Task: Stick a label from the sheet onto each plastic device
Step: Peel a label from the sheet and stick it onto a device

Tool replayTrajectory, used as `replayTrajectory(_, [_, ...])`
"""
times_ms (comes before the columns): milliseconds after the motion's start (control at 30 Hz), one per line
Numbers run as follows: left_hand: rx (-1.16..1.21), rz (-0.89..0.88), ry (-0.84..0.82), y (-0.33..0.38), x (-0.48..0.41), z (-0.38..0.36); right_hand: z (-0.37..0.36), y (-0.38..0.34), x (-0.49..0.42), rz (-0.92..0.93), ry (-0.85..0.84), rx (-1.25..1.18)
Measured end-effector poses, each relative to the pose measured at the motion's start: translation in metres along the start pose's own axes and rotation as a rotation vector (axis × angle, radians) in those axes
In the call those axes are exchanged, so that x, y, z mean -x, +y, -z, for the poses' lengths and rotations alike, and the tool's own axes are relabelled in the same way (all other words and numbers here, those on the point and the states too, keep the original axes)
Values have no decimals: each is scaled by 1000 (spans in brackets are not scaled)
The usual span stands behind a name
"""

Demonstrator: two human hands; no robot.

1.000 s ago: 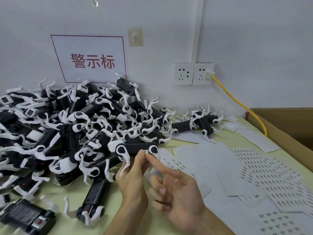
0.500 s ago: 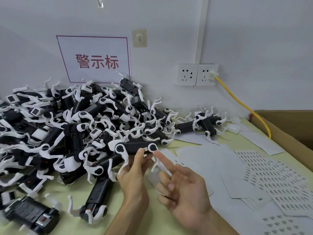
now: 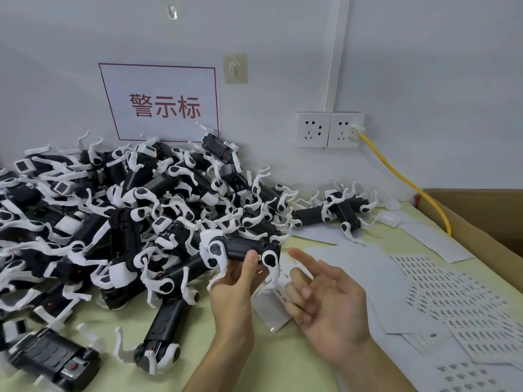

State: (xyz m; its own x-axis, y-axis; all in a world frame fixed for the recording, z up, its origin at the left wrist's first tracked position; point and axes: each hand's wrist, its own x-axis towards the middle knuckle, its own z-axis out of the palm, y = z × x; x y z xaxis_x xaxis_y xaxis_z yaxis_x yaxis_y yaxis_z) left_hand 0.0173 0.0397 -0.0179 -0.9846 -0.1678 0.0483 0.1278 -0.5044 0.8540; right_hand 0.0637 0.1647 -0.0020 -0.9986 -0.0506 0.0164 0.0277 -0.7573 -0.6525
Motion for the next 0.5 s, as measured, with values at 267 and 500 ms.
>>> replayTrajectory(267, [-98, -32, -69, -4, 3, -2, -4, 2, -2, 321, 170, 778])
replayTrajectory(500, [-100, 2, -187, -2, 7, -2, -6, -2, -2, 273, 85, 758])
